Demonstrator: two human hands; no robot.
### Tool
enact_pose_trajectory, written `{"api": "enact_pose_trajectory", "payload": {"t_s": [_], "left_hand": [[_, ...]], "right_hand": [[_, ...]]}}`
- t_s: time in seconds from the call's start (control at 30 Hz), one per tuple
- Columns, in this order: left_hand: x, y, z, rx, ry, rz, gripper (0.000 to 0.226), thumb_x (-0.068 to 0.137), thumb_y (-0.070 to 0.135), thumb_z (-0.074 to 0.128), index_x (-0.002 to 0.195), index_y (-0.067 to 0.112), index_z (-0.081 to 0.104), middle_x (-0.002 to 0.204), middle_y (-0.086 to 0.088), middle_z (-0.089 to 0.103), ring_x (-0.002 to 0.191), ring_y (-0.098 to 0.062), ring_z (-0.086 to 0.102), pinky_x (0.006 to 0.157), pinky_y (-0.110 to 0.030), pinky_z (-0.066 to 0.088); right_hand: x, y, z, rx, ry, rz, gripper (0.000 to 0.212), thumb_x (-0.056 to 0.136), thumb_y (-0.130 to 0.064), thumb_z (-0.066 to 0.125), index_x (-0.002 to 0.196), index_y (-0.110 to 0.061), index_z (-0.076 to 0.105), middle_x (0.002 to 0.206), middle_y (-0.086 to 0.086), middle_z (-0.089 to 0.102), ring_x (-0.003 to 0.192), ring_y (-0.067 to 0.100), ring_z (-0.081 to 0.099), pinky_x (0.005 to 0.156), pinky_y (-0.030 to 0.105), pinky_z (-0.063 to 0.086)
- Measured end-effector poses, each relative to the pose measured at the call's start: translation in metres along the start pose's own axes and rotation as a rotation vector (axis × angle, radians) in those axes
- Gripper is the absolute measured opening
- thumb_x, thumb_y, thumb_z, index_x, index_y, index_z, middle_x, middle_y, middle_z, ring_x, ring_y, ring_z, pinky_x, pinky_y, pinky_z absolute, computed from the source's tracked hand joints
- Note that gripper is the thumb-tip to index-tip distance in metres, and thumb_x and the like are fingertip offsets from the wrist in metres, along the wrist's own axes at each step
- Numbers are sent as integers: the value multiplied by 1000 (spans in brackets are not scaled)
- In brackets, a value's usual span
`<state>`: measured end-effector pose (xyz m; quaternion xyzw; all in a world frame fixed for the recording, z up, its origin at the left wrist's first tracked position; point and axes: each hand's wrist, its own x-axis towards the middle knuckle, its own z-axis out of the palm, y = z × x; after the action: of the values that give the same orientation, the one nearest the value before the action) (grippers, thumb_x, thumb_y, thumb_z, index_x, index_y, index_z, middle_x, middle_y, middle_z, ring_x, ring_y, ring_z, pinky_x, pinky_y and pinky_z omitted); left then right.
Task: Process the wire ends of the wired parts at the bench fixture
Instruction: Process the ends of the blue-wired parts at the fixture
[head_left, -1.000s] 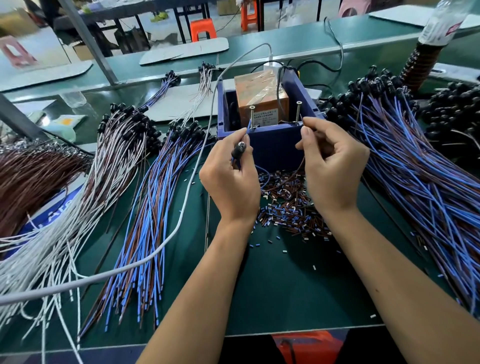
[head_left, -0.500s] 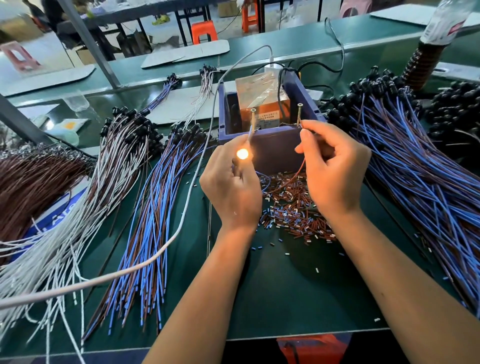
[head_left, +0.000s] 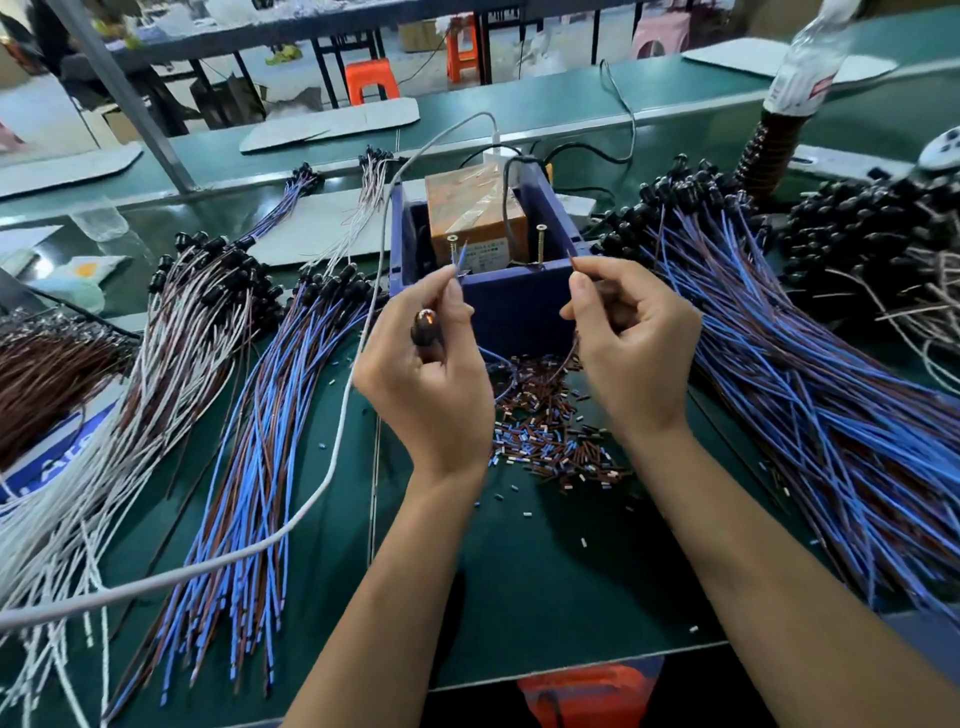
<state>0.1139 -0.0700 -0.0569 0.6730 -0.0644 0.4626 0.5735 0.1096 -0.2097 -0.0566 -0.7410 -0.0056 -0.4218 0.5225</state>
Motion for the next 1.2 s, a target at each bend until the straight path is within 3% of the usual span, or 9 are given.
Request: {"api": "enact_pose_trajectory", "payload": {"t_s": [0.17, 0.33, 0.43, 0.53, 0.73, 0.97, 1.03, 1.13, 1.2], "left_hand": [[-8, 55, 63, -72, -214, -101, 12, 96, 17, 69, 89, 12, 78, 71, 4, 71, 65, -18, 64, 61, -39, 52], [-5, 105, 130, -160, -479, -298, 8, 91, 16, 74, 85, 14, 79, 73, 1, 75, 73, -18, 71, 76, -36, 58], [0, 128, 167, -263, -612, -506, 7, 87, 9, 75, 83, 12, 80, 74, -3, 76, 77, -23, 73, 83, -39, 61], [5, 142, 190, -435, -583, -794, 14, 83, 1, 71, 74, 12, 73, 67, -5, 66, 68, -23, 60, 78, -40, 57], [20, 145, 200, -734, -579, -1063, 28, 104, 17, 47, 95, 1, 68, 69, -1, 39, 44, -7, 30, 40, -22, 28], [31, 140, 201, -931, -582, -1080, 38, 110, 15, 37, 93, -4, 66, 75, -3, 38, 51, -7, 28, 41, -18, 26], [29, 141, 204, -951, -584, -1090, 40, 111, 15, 35, 88, -2, 63, 72, -2, 35, 50, -7, 25, 40, -18, 24], [24, 134, 208, -1005, -534, -1167, 38, 111, 13, 36, 87, -2, 61, 73, -3, 37, 51, -8, 25, 38, -18, 24], [25, 125, 209, -1053, -492, -1227, 39, 112, 17, 37, 89, -4, 60, 76, -5, 41, 53, -8, 28, 40, -18, 28]], "right_hand": [[29, 0, -54, -112, 120, 126, 14, 95, -23, 68, 102, -16, 78, 77, -3, 75, 61, 10, 69, 67, 38, 61], [65, -6, -138, -563, 348, -90, 40, 98, -38, 59, 128, -12, 63, 120, 13, 64, 103, 32, 64, 93, 50, 51], [73, -18, -155, -650, 135, -323, 54, 104, -40, 55, 146, -8, 49, 128, 17, 63, 115, 36, 60, 101, 49, 47], [71, -23, -156, -457, -133, -105, 61, 106, -42, 52, 156, -13, 34, 91, 2, 71, 83, 23, 68, 76, 42, 52], [80, -25, -176, -482, -242, 71, 18, 96, -37, 59, 97, -28, 75, 78, -6, 72, 65, 11, 65, 69, 39, 54], [90, -41, -179, -972, 106, 22, 58, 99, -63, 46, 139, -24, 61, 161, 22, 26, 148, 43, 25, 118, 47, 27], [88, -43, -166, -984, -23, 7, 62, 99, -66, 39, 148, -30, 52, 168, 18, 19, 154, 43, 16, 121, 60, 17], [82, -34, -152, -854, -325, 89, 57, 105, -61, 38, 146, -25, 54, 138, 11, 66, 138, 25, 53, 125, 54, 23], [79, -31, -151, -567, -387, 176, 32, 106, -43, 54, 121, -19, 68, 85, 1, 79, 90, 14, 76, 95, 30, 52]]}}
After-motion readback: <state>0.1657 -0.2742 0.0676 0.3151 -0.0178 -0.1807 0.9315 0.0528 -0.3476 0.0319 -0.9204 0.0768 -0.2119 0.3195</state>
